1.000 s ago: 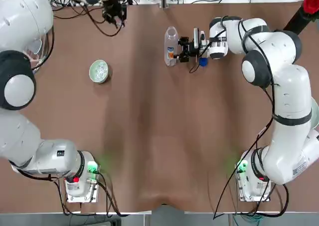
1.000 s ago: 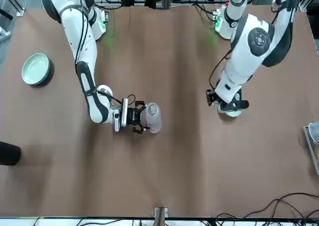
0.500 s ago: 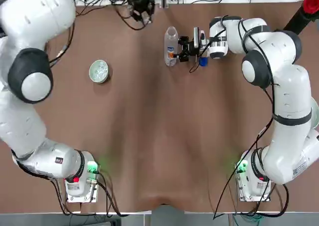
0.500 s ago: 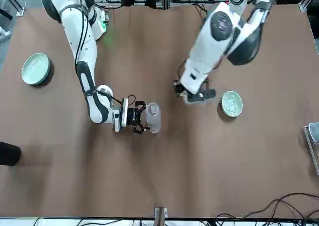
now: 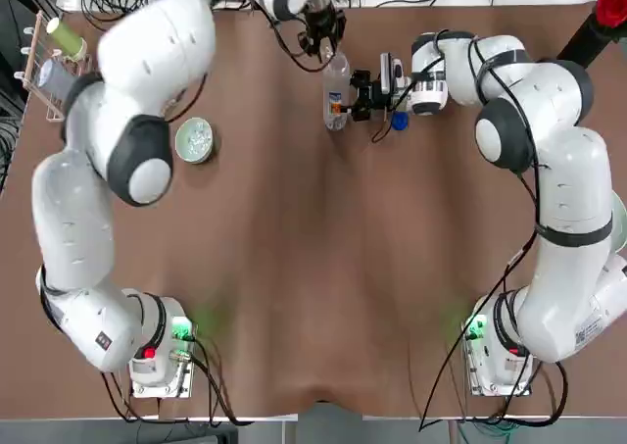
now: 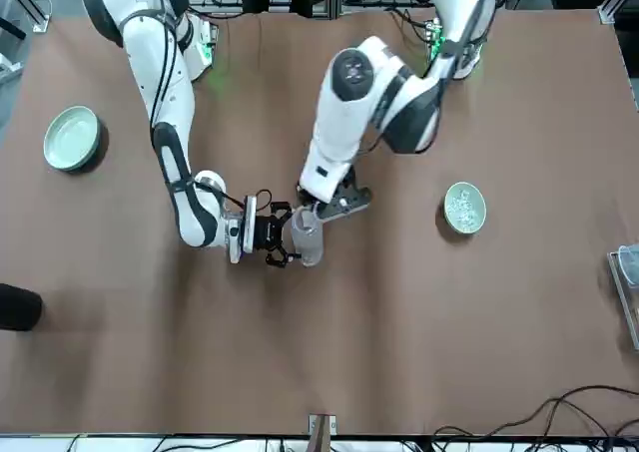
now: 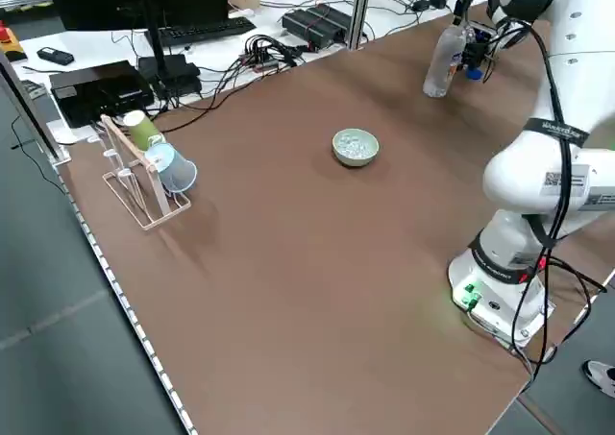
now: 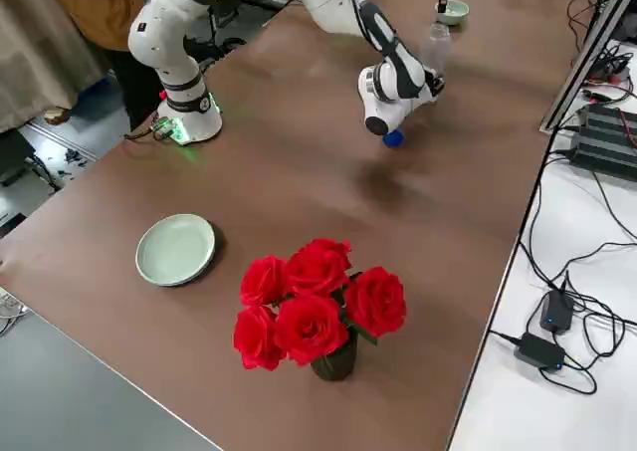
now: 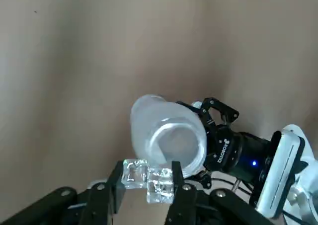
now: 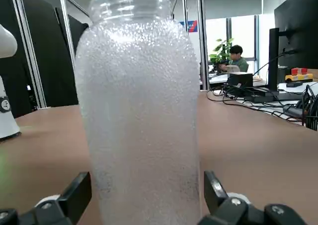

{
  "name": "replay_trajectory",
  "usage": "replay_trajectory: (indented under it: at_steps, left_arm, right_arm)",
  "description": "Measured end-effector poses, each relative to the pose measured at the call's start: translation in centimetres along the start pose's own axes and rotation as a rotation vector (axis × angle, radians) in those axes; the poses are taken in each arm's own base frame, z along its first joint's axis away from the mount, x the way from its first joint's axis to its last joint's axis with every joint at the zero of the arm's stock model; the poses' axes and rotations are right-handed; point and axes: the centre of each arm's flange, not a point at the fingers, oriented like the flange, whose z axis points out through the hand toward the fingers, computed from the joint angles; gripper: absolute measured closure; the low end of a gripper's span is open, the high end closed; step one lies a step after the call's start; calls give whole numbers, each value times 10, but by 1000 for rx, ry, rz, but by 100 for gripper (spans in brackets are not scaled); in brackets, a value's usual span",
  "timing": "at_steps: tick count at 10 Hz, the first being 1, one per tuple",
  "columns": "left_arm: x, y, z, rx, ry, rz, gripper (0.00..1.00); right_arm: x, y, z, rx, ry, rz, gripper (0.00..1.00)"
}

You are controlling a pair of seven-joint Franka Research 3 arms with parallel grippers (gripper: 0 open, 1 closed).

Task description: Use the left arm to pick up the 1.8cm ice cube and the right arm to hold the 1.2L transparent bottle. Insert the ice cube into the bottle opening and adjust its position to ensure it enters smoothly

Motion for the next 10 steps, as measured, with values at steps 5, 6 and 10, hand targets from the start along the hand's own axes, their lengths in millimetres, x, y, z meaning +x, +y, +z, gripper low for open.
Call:
replay_trajectory:
  at_steps: [5, 6, 10]
  left_arm:
    - [3, 5, 3, -15, 14, -4, 60]
    - [3, 6, 4, -20, 16, -3, 60]
    - [-2, 12, 10, -46, 25, 6, 60]
  right_arm:
    - [0, 0, 0, -1, 3, -1, 0]
    - [0, 0, 0, -1, 3, -2, 0]
    - [0, 0, 0, -1, 4, -2, 0]
